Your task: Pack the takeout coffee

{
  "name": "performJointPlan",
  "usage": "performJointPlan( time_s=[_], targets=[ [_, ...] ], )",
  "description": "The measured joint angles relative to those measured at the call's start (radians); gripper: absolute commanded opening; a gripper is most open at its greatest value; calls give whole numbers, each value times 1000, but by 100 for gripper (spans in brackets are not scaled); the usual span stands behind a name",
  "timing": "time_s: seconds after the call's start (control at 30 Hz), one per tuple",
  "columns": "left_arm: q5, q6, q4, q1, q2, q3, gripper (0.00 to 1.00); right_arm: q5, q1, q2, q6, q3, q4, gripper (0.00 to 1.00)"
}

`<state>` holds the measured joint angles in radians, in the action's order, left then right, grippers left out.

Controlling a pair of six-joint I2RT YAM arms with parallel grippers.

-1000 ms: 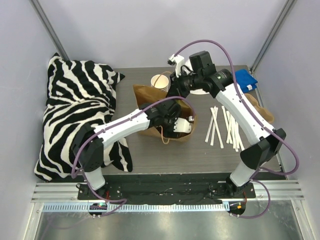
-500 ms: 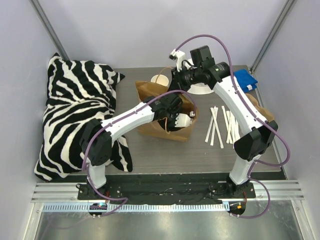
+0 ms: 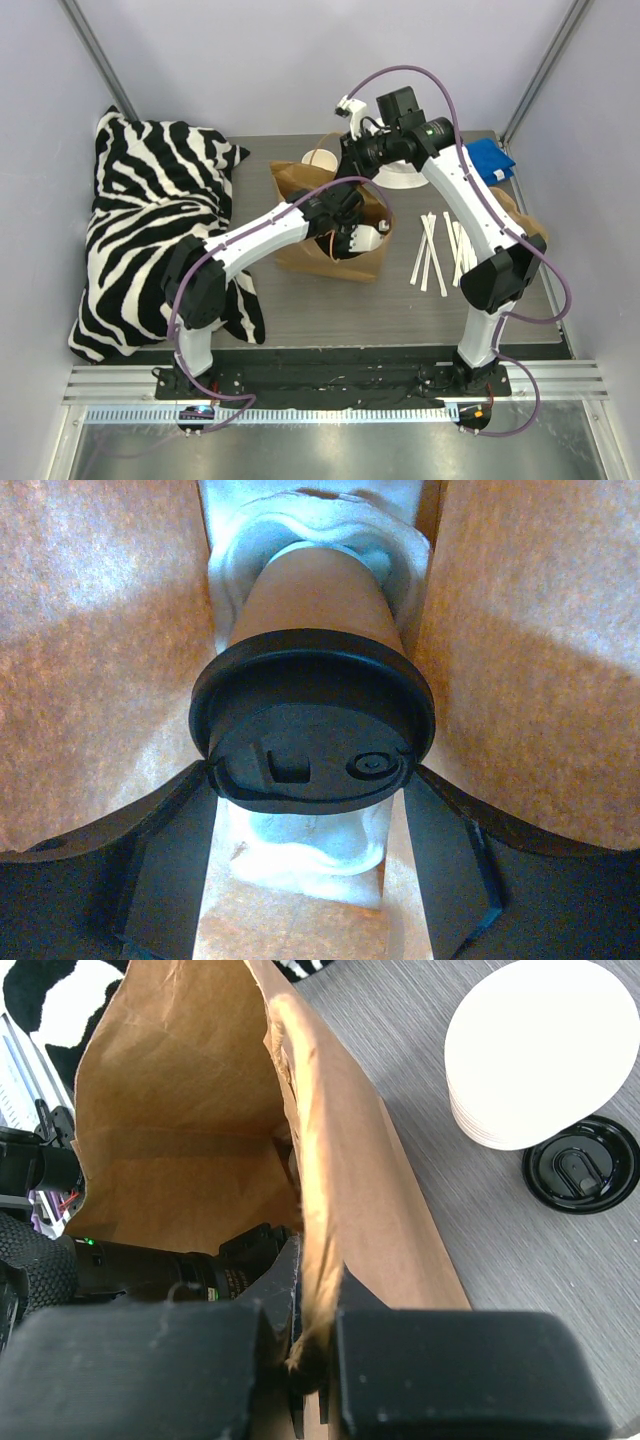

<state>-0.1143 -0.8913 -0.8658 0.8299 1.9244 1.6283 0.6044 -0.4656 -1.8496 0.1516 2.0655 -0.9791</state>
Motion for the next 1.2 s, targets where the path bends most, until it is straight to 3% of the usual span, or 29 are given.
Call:
performJointPlan(
  time_s=[0.1,0.33,0.87,1.03,1.1,1.2],
  targets=[
    [-6,-1,-1,-3,-1,3,12,1,0,-5,3,7,-2,1],
    [-25,3,-14,-10,-16,21,47,0,2,-9,14,11,-3,1],
    [-40,35,-21,-10,-21,34,69,4,2,-23,63,57,-42,1],
    [-43,53,-42,-4,-21,52,83,8,2,-23,82,59,-44,1],
    [-50,57,-52,-3,-21,60,98,7,3,-23,90,59,-49,1],
    [-66,68,-63,-4,-21,79,100,6,5,-23,104,59,-59,1]
  ],
)
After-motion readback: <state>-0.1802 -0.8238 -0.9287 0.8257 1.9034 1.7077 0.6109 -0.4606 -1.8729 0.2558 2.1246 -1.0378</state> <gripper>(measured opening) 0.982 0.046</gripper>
